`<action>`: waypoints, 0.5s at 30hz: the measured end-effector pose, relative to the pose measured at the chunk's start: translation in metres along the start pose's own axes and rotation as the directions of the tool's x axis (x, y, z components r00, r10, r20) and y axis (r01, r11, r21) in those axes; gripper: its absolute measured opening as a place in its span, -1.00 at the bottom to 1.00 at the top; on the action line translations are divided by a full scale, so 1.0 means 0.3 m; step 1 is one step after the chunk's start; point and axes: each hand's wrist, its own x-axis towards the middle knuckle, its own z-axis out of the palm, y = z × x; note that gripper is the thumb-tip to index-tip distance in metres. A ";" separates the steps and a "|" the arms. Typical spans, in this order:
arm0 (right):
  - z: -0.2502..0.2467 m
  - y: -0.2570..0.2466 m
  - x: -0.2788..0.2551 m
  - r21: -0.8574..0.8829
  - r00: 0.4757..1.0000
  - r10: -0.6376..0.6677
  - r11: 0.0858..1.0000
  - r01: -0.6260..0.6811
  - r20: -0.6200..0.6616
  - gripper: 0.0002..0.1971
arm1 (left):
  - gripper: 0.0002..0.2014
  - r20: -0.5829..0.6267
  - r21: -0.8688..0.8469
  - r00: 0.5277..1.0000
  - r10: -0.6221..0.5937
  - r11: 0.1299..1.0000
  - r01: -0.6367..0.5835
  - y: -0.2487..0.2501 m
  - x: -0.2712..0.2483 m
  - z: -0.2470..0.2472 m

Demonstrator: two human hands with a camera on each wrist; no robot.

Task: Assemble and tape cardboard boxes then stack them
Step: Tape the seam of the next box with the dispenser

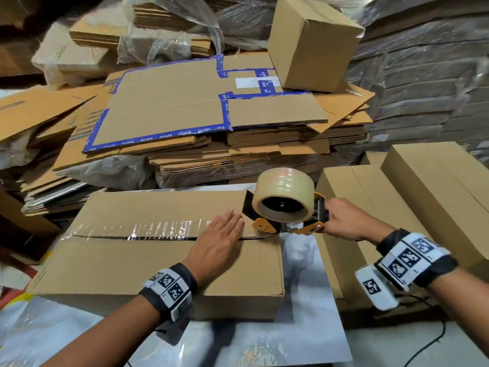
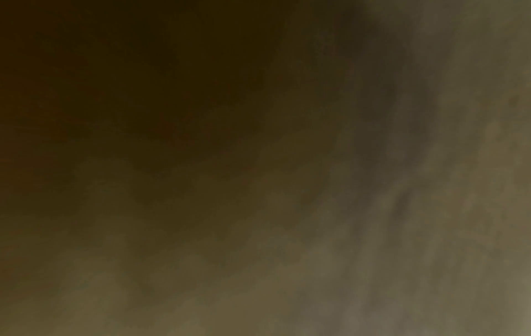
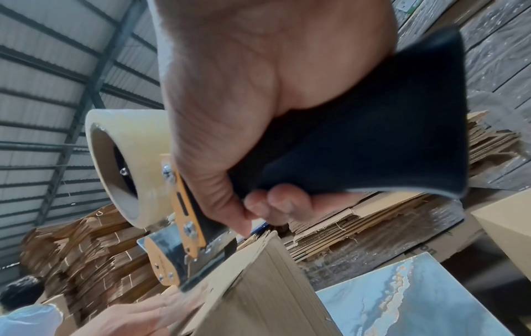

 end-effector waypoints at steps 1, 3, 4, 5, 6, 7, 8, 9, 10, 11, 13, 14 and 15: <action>0.009 -0.011 0.006 -0.022 1.000 0.005 1.000 -0.005 -0.006 -0.57 | -0.44 0.013 -0.024 1.000 -0.002 1.000 0.003 -0.007 -0.004 0.002; 0.019 -0.017 0.011 -0.056 1.000 0.017 0.998 -0.018 -0.015 -0.53 | -0.39 0.061 -0.096 0.998 0.013 0.995 -0.007 -0.016 -0.005 -0.001; 0.025 -0.016 0.014 -0.067 1.000 0.023 0.997 -0.024 -0.014 -0.52 | -0.35 0.077 -0.123 0.997 0.024 0.992 -0.014 -0.020 -0.011 -0.007; 0.030 -0.013 0.015 -0.073 1.000 0.023 0.997 -0.024 -0.015 -0.52 | -0.31 0.080 -0.144 0.996 0.035 0.989 -0.023 -0.020 -0.015 -0.016; 0.036 -0.007 0.014 -0.076 0.999 0.031 0.997 -0.032 -0.016 -0.54 | -0.28 0.081 -0.162 0.996 0.041 0.986 -0.028 -0.018 -0.017 -0.023; 0.043 -0.004 0.016 -0.079 0.999 0.038 0.996 -0.039 -0.017 -0.58 | -0.26 0.092 -0.179 0.995 0.037 0.984 -0.020 -0.019 -0.019 -0.029; 0.045 0.001 0.015 -0.083 0.999 0.048 0.995 -0.050 -0.024 -0.62 | -0.25 0.112 -0.194 0.993 0.030 0.981 -0.007 -0.016 -0.017 -0.034; 0.049 0.001 0.013 -0.089 0.998 0.054 0.994 -0.056 -0.033 -0.65 | -0.24 0.131 -0.198 0.991 0.025 0.980 0.001 -0.020 -0.016 -0.035; 0.051 0.002 0.013 -0.097 0.998 0.058 0.993 -0.061 -0.037 -0.66 | -0.23 0.142 -0.198 0.989 0.026 0.980 0.003 -0.023 -0.016 -0.036; 0.052 0.000 0.012 -0.108 0.998 0.057 0.992 -0.060 -0.037 -0.67 | -0.20 0.147 -0.201 0.989 0.031 0.980 0.000 -0.029 -0.018 -0.036; 0.054 -0.007 0.012 -0.121 0.998 0.051 0.991 -0.055 -0.036 -0.68 | -0.13 0.140 -0.234 0.989 0.039 0.972 -0.005 -0.042 -0.028 -0.048; 0.056 -0.007 0.014 -0.122 0.998 0.043 0.991 -0.047 -0.035 -0.67 | -0.10 0.129 -0.262 0.991 0.031 0.965 0.004 -0.049 -0.033 -0.063; 0.058 -0.006 0.016 -0.121 0.999 0.033 0.992 -0.037 -0.033 -0.65 | -0.06 0.116 -0.290 0.993 0.017 0.957 0.017 -0.056 -0.036 -0.080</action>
